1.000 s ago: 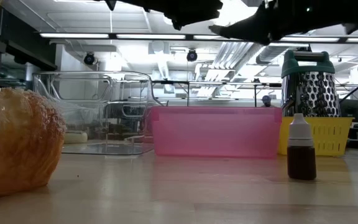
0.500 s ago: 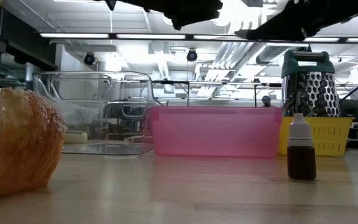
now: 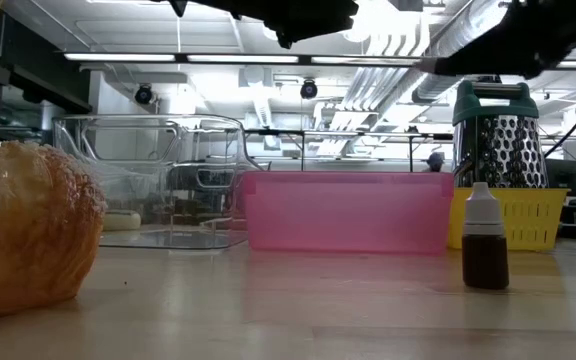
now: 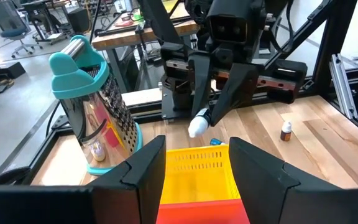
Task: Pick & Place Food Item
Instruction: Put the bottom black food coloring bottle into the yellow bin
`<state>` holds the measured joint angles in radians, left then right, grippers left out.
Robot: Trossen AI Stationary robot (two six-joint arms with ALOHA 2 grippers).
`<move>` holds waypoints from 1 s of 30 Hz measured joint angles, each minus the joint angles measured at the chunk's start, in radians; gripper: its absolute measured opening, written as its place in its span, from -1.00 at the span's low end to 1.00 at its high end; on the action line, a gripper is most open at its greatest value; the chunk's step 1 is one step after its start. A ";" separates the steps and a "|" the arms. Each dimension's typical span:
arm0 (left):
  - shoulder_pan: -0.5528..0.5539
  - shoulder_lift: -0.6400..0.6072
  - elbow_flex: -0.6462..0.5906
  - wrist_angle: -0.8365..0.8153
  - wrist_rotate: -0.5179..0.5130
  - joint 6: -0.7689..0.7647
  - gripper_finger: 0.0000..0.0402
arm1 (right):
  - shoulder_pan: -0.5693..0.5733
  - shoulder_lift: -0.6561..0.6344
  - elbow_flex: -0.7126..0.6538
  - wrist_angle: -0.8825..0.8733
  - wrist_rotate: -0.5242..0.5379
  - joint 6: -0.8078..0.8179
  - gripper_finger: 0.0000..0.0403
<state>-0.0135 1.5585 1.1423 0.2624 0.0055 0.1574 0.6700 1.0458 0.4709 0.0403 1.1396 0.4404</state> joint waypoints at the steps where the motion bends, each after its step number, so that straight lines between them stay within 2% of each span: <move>1: 0.000 0.000 0.000 0.000 0.000 0.000 -0.15 | 0.006 0.000 0.000 -0.026 0.006 0.034 -0.69; 6: 0.000 0.000 0.000 0.000 0.000 0.000 -0.15 | 0.013 0.000 0.000 -0.168 0.002 0.225 -0.69; 12: 0.000 0.000 0.000 0.000 0.001 0.000 -0.15 | -0.003 0.056 0.000 -0.286 -0.077 0.445 -0.69; 17: 0.000 0.000 0.000 0.000 0.004 0.000 -0.15 | -0.037 0.149 0.000 -0.290 -0.153 0.529 -0.69; 23: 0.000 0.000 0.000 0.000 0.003 -0.008 -0.15 | -0.084 0.244 0.000 -0.291 -0.196 0.609 -0.69; 30: 0.000 0.000 0.000 0.000 0.003 -0.014 -0.15 | -0.151 0.316 0.000 -0.291 -0.276 0.637 -0.69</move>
<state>-0.0135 1.5585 1.1423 0.2619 0.0086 0.1429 0.5191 1.3615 0.4709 -0.2512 0.8637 1.0779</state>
